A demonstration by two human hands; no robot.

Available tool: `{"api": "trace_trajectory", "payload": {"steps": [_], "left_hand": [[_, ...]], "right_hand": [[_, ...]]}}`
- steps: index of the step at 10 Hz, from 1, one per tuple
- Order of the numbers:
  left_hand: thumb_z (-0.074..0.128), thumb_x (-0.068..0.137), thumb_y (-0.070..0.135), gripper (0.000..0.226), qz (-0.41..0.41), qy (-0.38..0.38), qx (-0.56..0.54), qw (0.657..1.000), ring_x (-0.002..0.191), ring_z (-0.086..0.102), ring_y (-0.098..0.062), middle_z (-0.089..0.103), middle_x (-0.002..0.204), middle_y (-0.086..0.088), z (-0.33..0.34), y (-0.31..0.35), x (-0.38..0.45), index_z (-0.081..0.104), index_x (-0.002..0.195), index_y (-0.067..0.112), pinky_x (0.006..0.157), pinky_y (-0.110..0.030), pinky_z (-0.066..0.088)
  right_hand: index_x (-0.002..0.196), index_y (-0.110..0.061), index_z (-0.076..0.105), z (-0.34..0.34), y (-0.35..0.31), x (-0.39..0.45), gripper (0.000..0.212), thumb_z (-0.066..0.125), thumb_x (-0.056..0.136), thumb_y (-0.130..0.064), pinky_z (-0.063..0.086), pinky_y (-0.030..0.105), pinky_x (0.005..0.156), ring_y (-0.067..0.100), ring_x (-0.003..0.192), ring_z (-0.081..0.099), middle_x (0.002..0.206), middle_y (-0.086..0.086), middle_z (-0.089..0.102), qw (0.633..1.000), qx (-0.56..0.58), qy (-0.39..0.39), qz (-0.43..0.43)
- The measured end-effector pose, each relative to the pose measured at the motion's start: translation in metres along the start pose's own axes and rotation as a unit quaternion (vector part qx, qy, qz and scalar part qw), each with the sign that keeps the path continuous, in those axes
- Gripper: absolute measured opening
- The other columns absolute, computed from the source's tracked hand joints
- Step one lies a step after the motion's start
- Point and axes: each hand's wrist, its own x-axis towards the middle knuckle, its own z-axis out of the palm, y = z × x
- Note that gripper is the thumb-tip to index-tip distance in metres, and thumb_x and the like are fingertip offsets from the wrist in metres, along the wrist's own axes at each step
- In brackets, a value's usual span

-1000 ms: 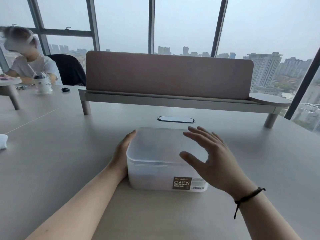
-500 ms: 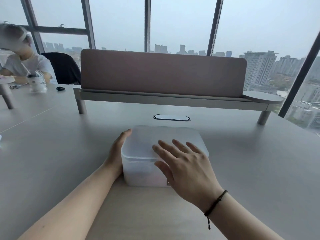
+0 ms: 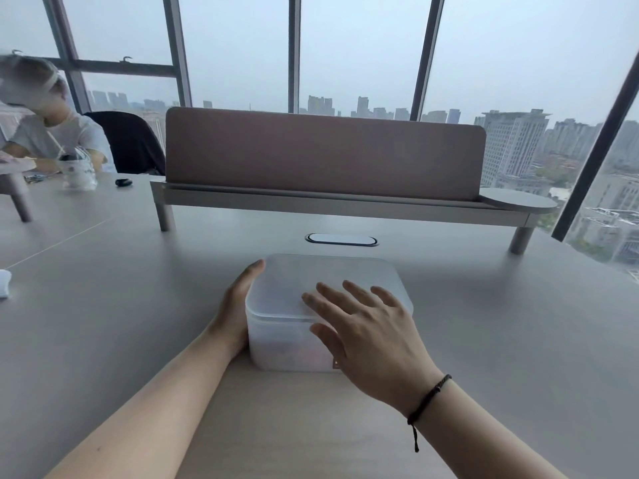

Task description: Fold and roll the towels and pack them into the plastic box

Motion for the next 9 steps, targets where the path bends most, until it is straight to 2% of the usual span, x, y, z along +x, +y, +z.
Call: {"api": "trace_trajectory", "payload": {"steps": [2,3,4,5,6,7,8,9], "left_hand": [[0.041,0.098,0.041,0.046,0.018,-0.02,-0.018,0.999,0.096,0.069,-0.033,0.071,0.11,-0.019,-0.003,-0.001,0.0,0.068,0.118,0.009,0.083,-0.04,0.052],[0.044,0.097,0.039,0.049,0.025,-0.032,-0.024,0.999,0.098,0.067,-0.035,0.069,0.111,-0.02,-0.005,-0.004,0.003,0.062,0.126,0.004,0.083,-0.04,0.053],[0.041,0.097,0.032,0.04,0.037,-0.042,-0.025,0.998,0.093,0.068,-0.031,0.071,0.103,-0.017,-0.004,-0.004,0.005,0.066,0.118,0.009,0.077,-0.035,0.056],[0.041,0.096,0.028,0.04,0.049,-0.035,-0.022,0.998,0.095,0.065,-0.033,0.067,0.106,-0.019,-0.007,-0.006,0.008,0.063,0.121,0.005,0.081,-0.036,0.053],[0.042,0.095,0.028,0.045,0.046,-0.033,-0.018,0.998,0.1,0.063,-0.036,0.065,0.112,-0.022,-0.008,-0.007,0.008,0.057,0.129,0.003,0.088,-0.04,0.049],[0.041,0.095,0.026,0.04,0.054,-0.03,-0.014,0.998,0.103,0.062,-0.037,0.064,0.116,-0.022,-0.009,-0.007,0.01,0.061,0.126,0.009,0.094,-0.044,0.045],[0.043,0.096,0.029,0.042,0.043,-0.016,-0.016,0.999,0.11,0.061,-0.039,0.062,0.124,-0.024,-0.008,-0.004,0.008,0.059,0.13,0.009,0.1,-0.048,0.043],[0.047,0.098,0.04,0.042,0.026,-0.013,-0.021,0.999,0.099,0.068,-0.032,0.071,0.108,-0.017,-0.004,-0.002,0.005,0.068,0.119,0.011,0.089,-0.038,0.053]], "right_hand": [[0.141,-0.036,0.042,0.002,-0.012,0.001,0.046,0.046,0.097,-0.05,0.039,0.048,0.109,0.021,0.135,0.048,0.15,-0.008,0.047,0.999,0.0,0.012,-0.046],[0.143,-0.03,0.041,0.011,-0.032,0.004,0.053,0.053,0.094,-0.045,0.039,0.049,0.109,0.023,0.136,0.047,0.151,-0.005,0.046,0.998,0.008,0.035,-0.06],[0.141,-0.026,0.044,0.018,-0.051,0.01,0.053,0.057,0.091,-0.036,0.04,0.048,0.106,0.027,0.133,0.049,0.148,-0.002,0.049,0.996,0.019,0.064,-0.052],[0.136,-0.025,0.052,0.026,-0.057,0.014,0.046,0.057,0.09,-0.027,0.04,0.044,0.105,0.026,0.128,0.053,0.141,-0.004,0.055,0.991,0.04,0.11,-0.058],[0.133,-0.025,0.055,0.026,-0.055,0.014,0.043,0.057,0.091,-0.025,0.04,0.04,0.105,0.022,0.127,0.054,0.138,-0.007,0.058,0.989,0.058,0.122,-0.061],[0.136,-0.026,0.052,0.021,-0.053,0.014,0.046,0.056,0.09,-0.026,0.037,0.041,0.11,0.021,0.131,0.051,0.142,-0.007,0.055,0.992,0.064,0.094,-0.054],[0.141,-0.028,0.046,0.01,-0.053,0.01,0.052,0.054,0.091,-0.035,0.028,0.039,0.118,0.016,0.14,0.042,0.15,-0.01,0.047,0.989,0.115,0.053,-0.078],[0.138,-0.037,0.051,-0.03,-0.042,-0.001,0.045,0.059,0.094,-0.038,0.039,0.021,0.104,-0.004,0.126,0.049,0.146,-0.024,0.047,0.941,0.338,0.029,-0.005]]}}
